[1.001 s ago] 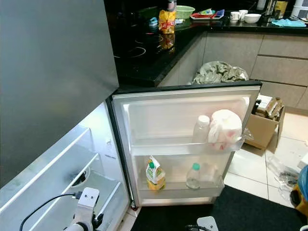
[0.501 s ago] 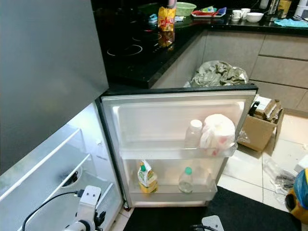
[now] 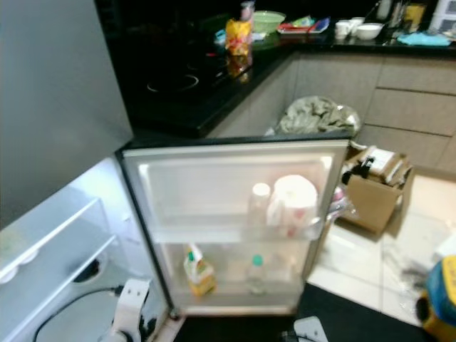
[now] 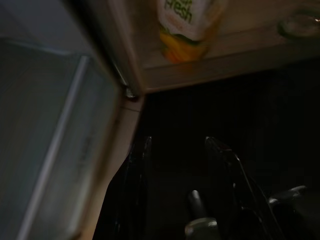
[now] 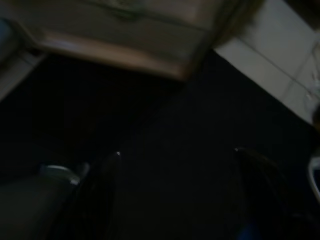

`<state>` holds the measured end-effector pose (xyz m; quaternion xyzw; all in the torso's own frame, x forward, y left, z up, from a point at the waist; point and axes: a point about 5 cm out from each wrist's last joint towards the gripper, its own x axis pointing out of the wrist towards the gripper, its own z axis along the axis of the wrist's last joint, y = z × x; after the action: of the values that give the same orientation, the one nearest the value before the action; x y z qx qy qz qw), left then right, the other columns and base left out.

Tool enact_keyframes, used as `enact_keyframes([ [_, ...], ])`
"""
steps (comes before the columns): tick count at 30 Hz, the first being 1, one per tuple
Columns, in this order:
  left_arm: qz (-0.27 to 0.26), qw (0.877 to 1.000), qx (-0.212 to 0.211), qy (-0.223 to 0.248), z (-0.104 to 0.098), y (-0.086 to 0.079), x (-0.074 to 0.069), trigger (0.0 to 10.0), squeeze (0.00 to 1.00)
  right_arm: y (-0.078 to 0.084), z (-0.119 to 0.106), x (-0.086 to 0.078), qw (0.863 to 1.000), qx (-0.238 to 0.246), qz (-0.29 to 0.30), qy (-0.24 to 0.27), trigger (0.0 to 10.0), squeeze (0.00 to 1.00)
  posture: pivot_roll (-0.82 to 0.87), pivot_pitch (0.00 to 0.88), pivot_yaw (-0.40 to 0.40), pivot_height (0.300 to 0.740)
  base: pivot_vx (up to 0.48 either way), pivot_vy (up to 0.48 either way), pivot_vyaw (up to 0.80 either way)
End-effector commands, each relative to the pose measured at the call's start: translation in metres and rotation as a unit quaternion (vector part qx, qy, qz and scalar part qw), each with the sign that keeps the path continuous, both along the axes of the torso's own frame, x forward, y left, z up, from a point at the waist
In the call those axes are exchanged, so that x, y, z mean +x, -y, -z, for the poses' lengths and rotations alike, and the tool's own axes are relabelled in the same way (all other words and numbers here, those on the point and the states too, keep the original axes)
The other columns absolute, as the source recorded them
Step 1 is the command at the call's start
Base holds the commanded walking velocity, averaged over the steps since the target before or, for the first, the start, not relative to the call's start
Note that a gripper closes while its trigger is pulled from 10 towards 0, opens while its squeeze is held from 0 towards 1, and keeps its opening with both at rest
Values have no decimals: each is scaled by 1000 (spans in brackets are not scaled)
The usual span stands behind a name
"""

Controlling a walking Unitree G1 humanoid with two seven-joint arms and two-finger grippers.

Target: Restocking fridge

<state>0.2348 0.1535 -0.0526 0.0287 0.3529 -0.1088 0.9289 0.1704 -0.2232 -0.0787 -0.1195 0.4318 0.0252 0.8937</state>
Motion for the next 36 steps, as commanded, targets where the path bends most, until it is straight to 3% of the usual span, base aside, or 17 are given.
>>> enact_keyframes([
  [1,0,1000,-3,-7,2,1,-3,10000,0,0,2,-5,1000,1,5,-5,10000,0,-146,49,62,726,0,-480,0],
  [6,0,1000,-3,-6,2,1,-2,10000,0,-2,0,1,1000,6,-3,7,10000,0,-148,53,65,726,0,-480,0],
  [36,-3,1000,-1,-5,2,-1,-3,10000,0,-7,-4,8,999,10,-39,15,10000,0,-143,54,54,726,0,-480,800],
])
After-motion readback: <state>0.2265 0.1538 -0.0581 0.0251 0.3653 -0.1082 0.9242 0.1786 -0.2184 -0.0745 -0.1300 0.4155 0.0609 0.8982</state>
